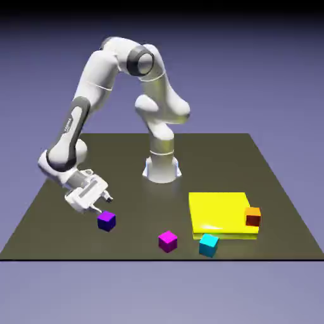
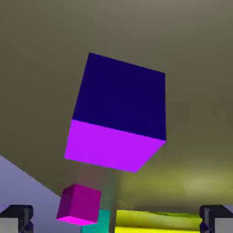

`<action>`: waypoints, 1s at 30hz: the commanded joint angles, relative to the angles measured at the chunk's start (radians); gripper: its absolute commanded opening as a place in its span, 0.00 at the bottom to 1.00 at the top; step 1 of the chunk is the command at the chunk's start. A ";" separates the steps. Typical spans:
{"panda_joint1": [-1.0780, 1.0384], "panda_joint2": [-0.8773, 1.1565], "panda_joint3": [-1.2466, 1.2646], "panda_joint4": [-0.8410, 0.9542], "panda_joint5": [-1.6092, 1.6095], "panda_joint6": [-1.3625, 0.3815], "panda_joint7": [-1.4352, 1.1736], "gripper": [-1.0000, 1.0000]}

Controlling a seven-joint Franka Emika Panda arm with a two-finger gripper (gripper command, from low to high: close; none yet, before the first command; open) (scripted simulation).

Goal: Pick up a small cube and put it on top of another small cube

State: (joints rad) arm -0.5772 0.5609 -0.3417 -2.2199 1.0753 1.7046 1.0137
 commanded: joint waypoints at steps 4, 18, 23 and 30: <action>-0.019 0.101 0.007 0.031 0.111 -0.052 -0.003 0.50; 0.096 0.134 0.257 0.240 -0.122 -0.083 0.181 0.00; 0.183 0.174 0.438 0.371 -0.246 -0.082 0.288 0.00; 0.285 0.225 0.625 0.472 -0.356 -0.038 0.377 0.00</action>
State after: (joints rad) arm -0.2925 0.7859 0.2830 -1.7480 0.7213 1.6670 1.3910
